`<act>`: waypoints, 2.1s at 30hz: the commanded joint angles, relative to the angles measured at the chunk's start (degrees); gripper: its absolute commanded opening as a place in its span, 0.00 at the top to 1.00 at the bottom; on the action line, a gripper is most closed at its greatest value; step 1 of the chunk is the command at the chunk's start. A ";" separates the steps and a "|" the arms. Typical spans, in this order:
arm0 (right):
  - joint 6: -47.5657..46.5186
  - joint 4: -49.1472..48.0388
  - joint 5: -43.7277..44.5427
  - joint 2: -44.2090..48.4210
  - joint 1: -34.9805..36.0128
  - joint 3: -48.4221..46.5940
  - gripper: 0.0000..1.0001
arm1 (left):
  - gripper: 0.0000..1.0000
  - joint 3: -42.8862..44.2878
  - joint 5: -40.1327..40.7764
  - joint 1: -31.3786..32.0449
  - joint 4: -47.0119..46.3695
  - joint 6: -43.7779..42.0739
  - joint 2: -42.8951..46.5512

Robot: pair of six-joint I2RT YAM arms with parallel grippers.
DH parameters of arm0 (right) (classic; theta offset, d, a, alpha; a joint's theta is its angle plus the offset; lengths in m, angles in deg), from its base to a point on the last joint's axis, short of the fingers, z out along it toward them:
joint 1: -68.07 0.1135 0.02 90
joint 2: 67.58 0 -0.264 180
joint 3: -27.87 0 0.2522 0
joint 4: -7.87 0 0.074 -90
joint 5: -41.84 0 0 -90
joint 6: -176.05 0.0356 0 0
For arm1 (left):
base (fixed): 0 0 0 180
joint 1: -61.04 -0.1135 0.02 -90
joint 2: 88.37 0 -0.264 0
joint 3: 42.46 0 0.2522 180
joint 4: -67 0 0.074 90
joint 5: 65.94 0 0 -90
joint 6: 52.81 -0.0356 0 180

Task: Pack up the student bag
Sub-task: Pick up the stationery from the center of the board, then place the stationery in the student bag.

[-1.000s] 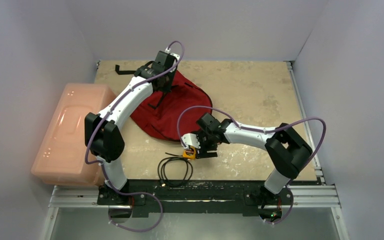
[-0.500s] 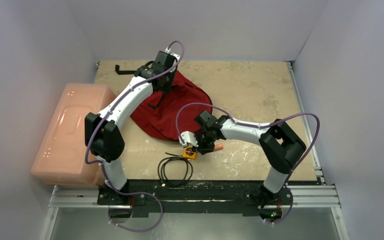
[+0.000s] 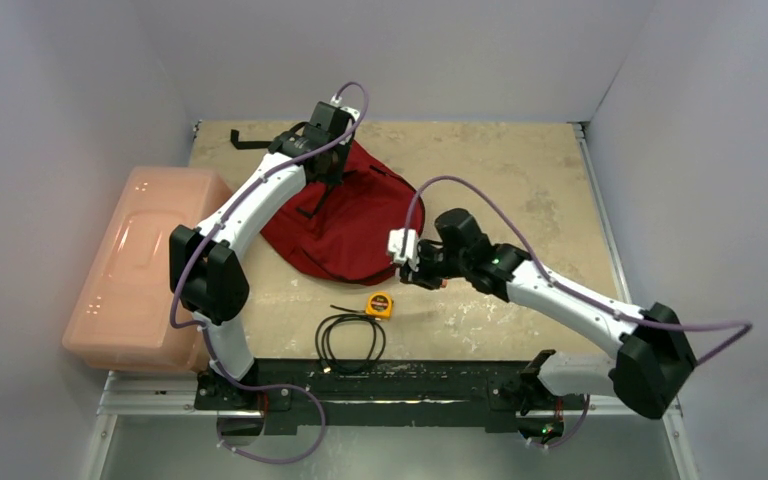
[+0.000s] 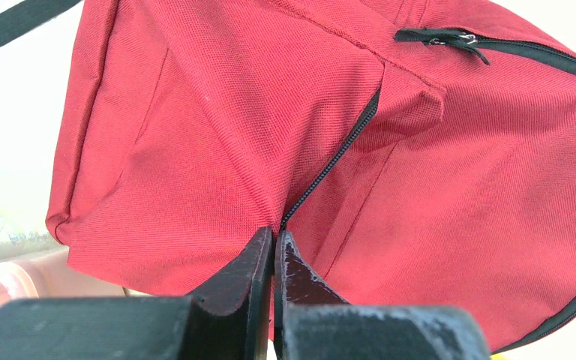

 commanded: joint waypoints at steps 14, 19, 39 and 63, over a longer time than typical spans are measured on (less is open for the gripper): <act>101.63 -65.69 -9.94 -18.94 -8.92 -4.36 1.00 | 1.00 1.48 -0.97 0.20 -0.09 0.44 2.28; 121.54 -74.90 3.24 -32.40 -9.03 -9.10 1.00 | 1.00 0.89 -0.41 0.20 -0.67 -0.26 3.18; 121.98 -63.82 22.30 -56.37 -8.77 -39.35 1.00 | 1.00 -2.03 -0.60 -0.13 -3.65 -9.09 8.52; 97.83 -82.01 8.77 -58.54 -3.45 -28.98 0.93 | 1.00 -0.82 1.84 -0.57 -2.01 -6.92 5.48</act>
